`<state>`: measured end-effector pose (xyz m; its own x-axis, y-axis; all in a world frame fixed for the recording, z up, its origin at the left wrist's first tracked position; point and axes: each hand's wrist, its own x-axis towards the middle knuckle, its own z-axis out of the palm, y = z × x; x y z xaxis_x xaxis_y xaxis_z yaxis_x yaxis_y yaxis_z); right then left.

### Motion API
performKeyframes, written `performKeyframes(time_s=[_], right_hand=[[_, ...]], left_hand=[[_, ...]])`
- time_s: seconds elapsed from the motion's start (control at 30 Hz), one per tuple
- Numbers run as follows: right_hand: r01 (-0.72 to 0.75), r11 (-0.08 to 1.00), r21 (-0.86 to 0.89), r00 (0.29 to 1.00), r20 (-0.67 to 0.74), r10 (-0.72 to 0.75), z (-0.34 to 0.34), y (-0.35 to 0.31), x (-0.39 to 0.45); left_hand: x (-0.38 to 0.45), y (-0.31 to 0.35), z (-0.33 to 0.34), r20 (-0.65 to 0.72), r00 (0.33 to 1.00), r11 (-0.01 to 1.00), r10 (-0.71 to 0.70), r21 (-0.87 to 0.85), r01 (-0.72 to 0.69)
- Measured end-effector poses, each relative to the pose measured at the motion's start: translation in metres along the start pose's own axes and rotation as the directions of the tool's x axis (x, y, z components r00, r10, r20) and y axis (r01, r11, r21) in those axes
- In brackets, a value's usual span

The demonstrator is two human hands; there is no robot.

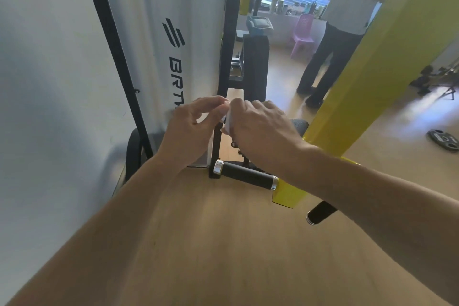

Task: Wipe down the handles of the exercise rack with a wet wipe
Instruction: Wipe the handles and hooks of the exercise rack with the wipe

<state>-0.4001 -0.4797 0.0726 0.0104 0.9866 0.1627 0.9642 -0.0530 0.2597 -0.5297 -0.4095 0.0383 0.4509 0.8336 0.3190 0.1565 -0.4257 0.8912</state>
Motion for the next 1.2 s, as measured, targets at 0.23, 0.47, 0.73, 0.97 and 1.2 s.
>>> performKeyframes(time_s=[0.23, 0.47, 0.73, 0.97, 1.2], right_hand=[[-0.061, 0.976, -0.207, 0.998, 0.010, 0.064, -0.006, 0.026, -0.059], [-0.024, 0.974, 0.227, 0.967, -0.241, 0.080, 0.016, -0.003, -0.014], [0.145, 0.974, 0.175, 0.890, -0.453, -0.051, 0.033, -0.023, -0.056], [-0.133, 0.951, 0.278, 0.991, 0.061, 0.120, 0.100, -0.031, -0.038], [-0.248, 0.954, 0.171, 0.932, 0.310, 0.186, 0.132, -0.026, -0.045]], left_hand=[[-0.004, 0.000, 0.007, -0.008, 1.000, 1.000, 0.007, 0.027, -0.007], [-0.006, 0.002, -0.001, -0.001, 1.000, 0.994, 0.000, -0.113, 0.000], [-0.040, -0.085, 0.016, 0.117, 0.914, 0.888, -0.387, -0.220, 0.404], [-0.052, -0.110, 0.038, 0.250, 0.859, 0.843, -0.448, -0.204, 0.499], [-0.034, -0.107, 0.052, 0.175, 0.877, 0.873, -0.447, -0.127, 0.471]])
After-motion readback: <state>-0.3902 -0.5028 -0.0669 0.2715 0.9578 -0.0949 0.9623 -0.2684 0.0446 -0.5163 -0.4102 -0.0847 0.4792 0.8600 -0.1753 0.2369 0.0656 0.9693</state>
